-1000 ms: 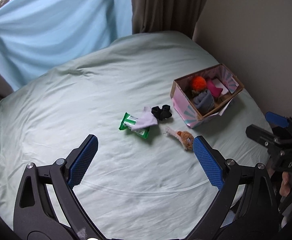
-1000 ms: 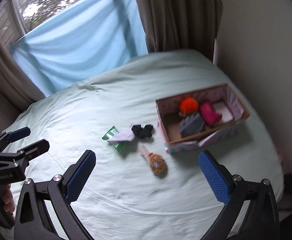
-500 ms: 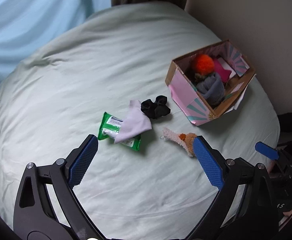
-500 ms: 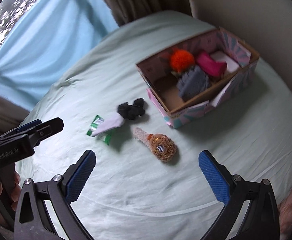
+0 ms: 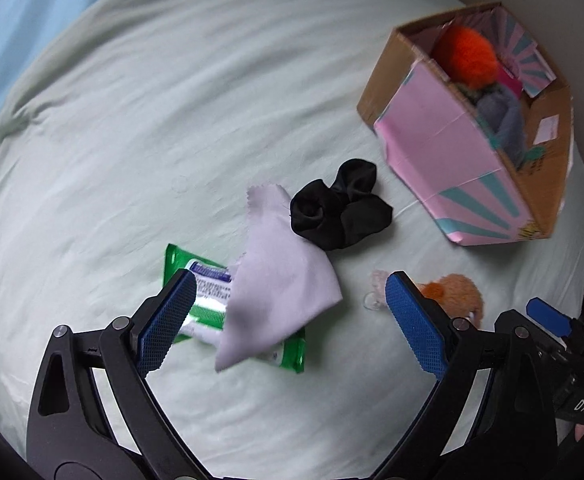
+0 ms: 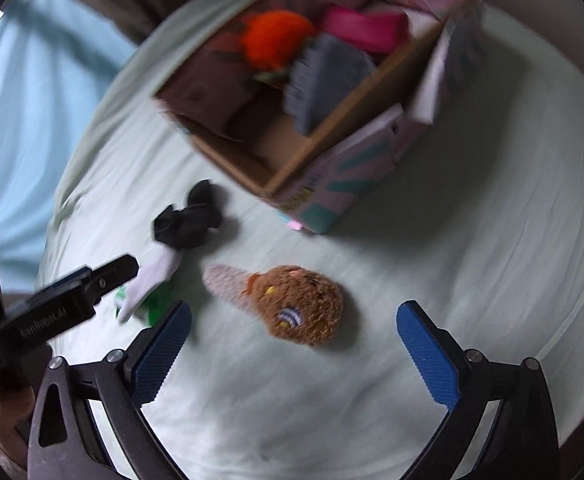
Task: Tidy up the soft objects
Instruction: 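Close the left tool on the lilac cloth while the right tool grasps the brown plush toy, then lift and carry the lilac cloth and brown plush over the box with both tools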
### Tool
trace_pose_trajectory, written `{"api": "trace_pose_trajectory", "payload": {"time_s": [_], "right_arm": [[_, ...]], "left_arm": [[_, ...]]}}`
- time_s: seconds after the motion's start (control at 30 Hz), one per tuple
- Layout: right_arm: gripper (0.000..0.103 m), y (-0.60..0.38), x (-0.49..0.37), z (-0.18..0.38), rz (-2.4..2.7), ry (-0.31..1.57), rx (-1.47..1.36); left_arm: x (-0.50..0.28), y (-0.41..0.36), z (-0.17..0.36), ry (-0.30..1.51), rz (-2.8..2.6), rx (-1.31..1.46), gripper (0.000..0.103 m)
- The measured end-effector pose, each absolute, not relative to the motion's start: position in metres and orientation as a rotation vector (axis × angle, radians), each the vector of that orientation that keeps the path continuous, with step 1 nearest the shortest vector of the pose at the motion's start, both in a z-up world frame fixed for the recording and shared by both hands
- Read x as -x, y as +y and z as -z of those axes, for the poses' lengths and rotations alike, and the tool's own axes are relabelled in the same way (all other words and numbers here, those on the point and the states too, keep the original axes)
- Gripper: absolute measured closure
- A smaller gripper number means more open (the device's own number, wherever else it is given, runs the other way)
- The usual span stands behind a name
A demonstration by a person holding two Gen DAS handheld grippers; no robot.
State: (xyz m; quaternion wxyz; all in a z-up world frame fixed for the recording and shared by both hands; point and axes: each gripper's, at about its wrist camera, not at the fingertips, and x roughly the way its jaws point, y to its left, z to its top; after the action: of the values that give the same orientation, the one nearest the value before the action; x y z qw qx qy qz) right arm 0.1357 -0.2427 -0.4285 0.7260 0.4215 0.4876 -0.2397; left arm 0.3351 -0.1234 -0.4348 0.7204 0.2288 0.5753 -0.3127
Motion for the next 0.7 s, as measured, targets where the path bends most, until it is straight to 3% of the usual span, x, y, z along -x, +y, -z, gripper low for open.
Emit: {"api": "trace_pose_trajectory", "payload": {"time_s": [0.2,0.27,0.37,0.53,0.6,0.7], "right_arm": [[0.008,-0.244,-0.150,0.463,0.545,1.104,-1.032],[0.023,-0.245,-0.153,0.471,0.543,1.105,-1.072],[0.037,-0.243,-0.158,0.484,0.541,1.141,-1.106],[0.043,-0.242,-0.158,0.484,0.551,1.138,-1.086],[0.046,-0.244,-0.157,0.483,0.548,1.134,-1.087],[0.048,-0.245,-0.156,0.481,0.541,1.132,-1.085]], "left_arm": [[-0.347,-0.136,0.475,1.325,0.700,-0.563,0.025],[-0.348,-0.139,0.484,1.333,0.711,-0.581,0.028],[-0.349,-0.144,0.495,1.349,0.740,-0.608,0.044],[-0.351,-0.147,0.501,1.340,0.744,-0.633,0.059],[-0.355,-0.145,0.499,1.340,0.735,-0.615,0.076],[-0.362,-0.140,0.496,1.351,0.735,-0.585,0.082]]}}
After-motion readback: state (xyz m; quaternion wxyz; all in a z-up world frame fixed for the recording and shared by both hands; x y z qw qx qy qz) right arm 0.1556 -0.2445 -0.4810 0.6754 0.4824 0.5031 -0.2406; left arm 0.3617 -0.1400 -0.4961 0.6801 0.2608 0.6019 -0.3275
